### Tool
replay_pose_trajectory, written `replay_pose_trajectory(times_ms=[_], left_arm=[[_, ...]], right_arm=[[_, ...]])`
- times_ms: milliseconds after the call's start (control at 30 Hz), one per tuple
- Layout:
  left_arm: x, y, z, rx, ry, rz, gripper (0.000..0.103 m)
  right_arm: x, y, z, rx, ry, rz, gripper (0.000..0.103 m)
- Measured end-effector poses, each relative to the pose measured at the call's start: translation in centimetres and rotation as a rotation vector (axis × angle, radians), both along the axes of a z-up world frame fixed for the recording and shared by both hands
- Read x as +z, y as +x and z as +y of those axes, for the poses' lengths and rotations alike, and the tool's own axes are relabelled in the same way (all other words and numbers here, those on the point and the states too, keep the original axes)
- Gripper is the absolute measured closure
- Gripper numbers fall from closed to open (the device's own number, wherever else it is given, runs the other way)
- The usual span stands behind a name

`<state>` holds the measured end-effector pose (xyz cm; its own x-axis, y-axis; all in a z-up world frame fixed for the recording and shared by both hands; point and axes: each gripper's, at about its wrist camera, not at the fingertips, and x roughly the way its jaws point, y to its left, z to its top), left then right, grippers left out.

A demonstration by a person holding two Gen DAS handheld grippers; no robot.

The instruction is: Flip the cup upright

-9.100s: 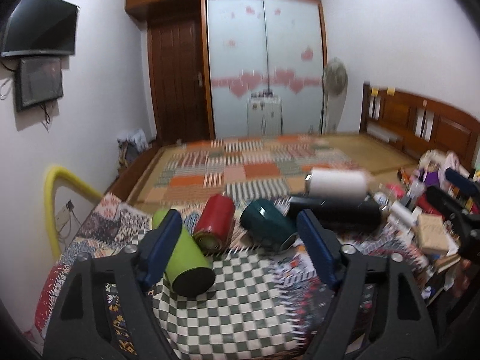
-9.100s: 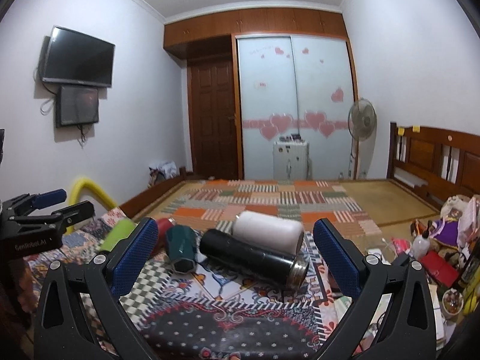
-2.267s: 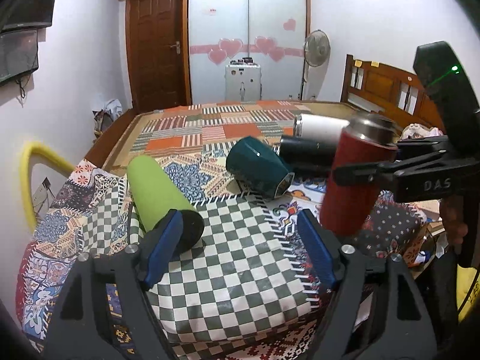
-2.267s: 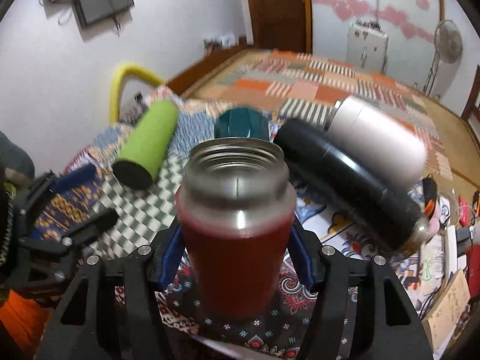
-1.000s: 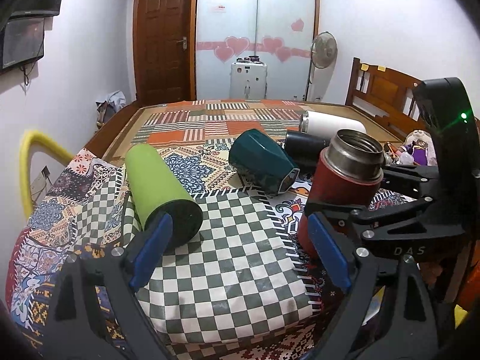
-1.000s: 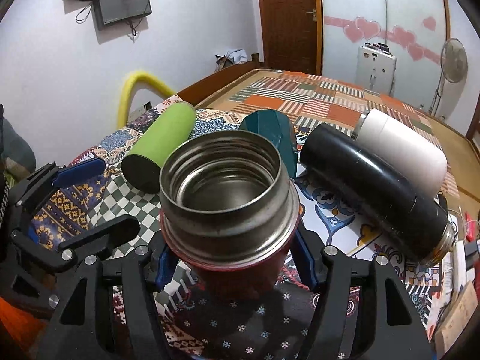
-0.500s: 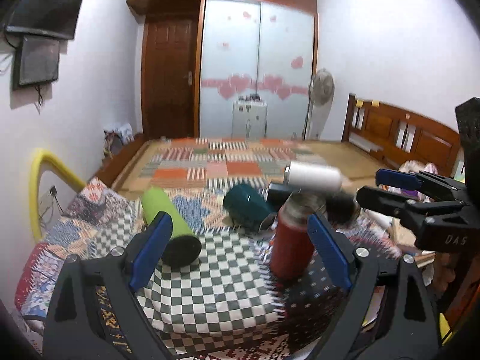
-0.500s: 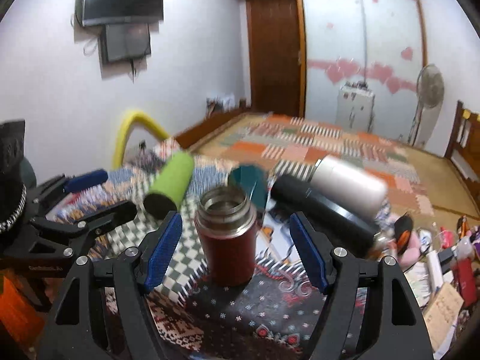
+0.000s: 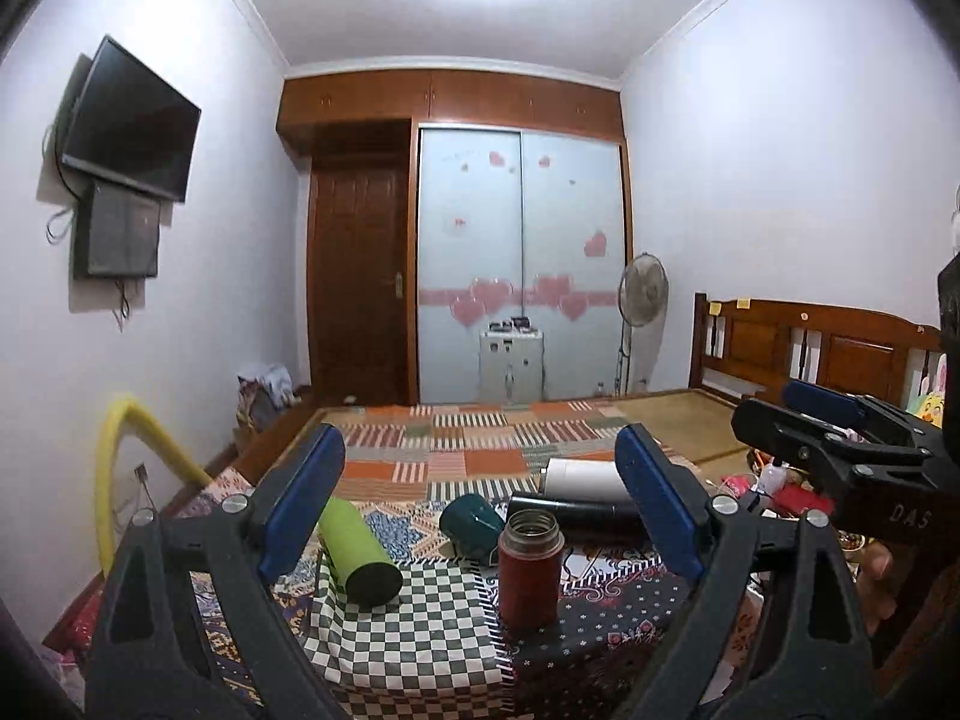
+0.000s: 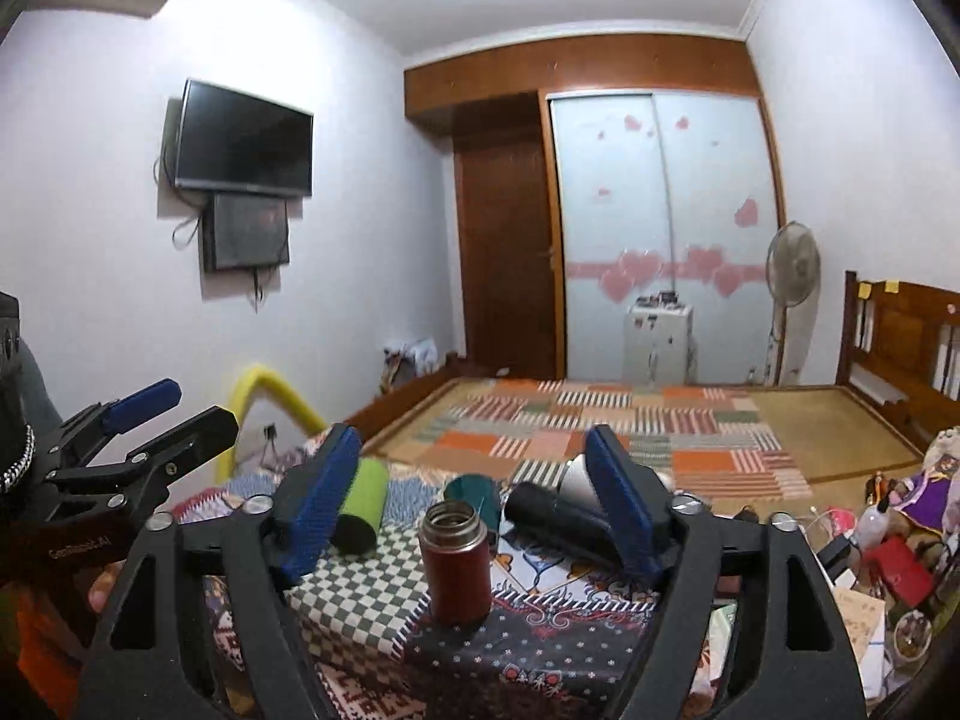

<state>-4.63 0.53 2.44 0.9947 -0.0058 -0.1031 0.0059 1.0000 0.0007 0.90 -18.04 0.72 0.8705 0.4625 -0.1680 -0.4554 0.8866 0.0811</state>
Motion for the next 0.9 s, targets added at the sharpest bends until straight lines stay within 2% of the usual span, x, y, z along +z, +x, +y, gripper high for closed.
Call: replay_pose_trajectory(times_ms=[133, 233, 267, 900], left_arm=[[-0.1, -1.0, -0.6, -0.002, -0.005, -0.015, 0.005], [-0.3, -1.5, -0.8, 0.002, -0.005, -0.018, 0.003], [-0.4, -1.6, -0.8, 0.003, -0.006, -0.017, 0.002], [-0.9, -2.0, -1.3, 0.009, -0.001, -0.010, 0.000]], right_arm=[[-0.2, -0.9, -0.1, -0.027, 0.006, -0.021, 0.017], [-0.6, -1.3, -0.4, -0.044, 0.025, -0.020, 0.001], [-0.7, -1.4, -0.5, -0.056, 0.034, -0.027, 0.000], [-1.7, -2.8, -1.0, -0.096, -0.002, -0.055, 0.000]])
